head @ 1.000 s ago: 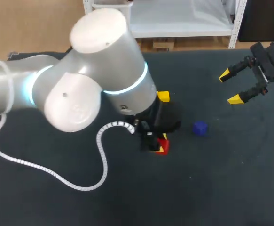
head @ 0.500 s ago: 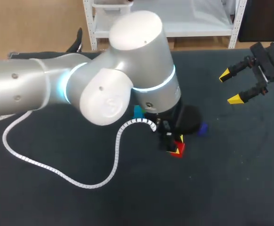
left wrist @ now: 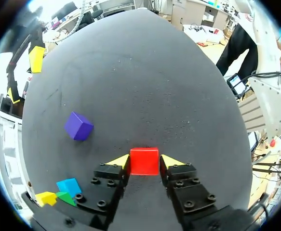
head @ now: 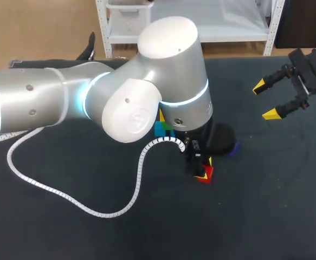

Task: Place the blue cubes, place green cubes on the blue cubes, place the yellow cubes on the green cubes, then place the red cubes on the yellow cubes, and place purple cube on the red cubes.

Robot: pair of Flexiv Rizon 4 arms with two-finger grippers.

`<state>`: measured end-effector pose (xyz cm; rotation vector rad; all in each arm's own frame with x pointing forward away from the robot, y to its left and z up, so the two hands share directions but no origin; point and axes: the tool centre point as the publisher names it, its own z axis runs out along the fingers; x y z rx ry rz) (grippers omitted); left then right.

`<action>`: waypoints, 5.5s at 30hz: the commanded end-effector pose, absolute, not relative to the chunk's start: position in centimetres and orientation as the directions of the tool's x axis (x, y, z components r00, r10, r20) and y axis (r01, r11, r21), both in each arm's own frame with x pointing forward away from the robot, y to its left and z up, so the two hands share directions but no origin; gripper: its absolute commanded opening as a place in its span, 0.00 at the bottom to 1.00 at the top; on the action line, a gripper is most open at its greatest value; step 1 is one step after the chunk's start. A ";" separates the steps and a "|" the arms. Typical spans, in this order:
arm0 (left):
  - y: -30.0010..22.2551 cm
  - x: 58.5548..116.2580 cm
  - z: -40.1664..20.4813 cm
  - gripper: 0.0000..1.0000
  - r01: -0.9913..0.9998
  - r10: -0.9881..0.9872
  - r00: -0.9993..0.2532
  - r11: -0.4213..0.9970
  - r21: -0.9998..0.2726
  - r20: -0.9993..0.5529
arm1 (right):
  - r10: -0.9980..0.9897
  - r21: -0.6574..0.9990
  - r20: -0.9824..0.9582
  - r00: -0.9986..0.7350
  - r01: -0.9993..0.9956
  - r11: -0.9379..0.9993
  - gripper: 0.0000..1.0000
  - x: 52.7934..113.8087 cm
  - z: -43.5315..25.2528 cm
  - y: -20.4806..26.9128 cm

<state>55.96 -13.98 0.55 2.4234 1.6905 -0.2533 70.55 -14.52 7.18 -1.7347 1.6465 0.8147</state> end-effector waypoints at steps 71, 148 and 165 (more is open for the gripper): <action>11.3 55.1 8.9 1.00 0.987 0.783 0.159 -0.134 0.087 -0.602 | -0.629 -0.020 -0.776 0.049 -0.998 -0.053 1.00 70.8 7.2 -15.0; 11.3 55.1 8.9 1.00 0.987 0.783 0.159 -0.134 0.087 -0.602 | -0.297 -0.125 -0.370 0.880 -0.364 -0.923 1.00 57.5 1.3 -1.4; 11.3 55.1 8.9 1.00 0.987 0.783 0.159 -0.134 0.087 -0.602 | -0.278 -0.101 -0.359 0.891 -0.333 -0.937 0.48 56.8 0.3 -0.9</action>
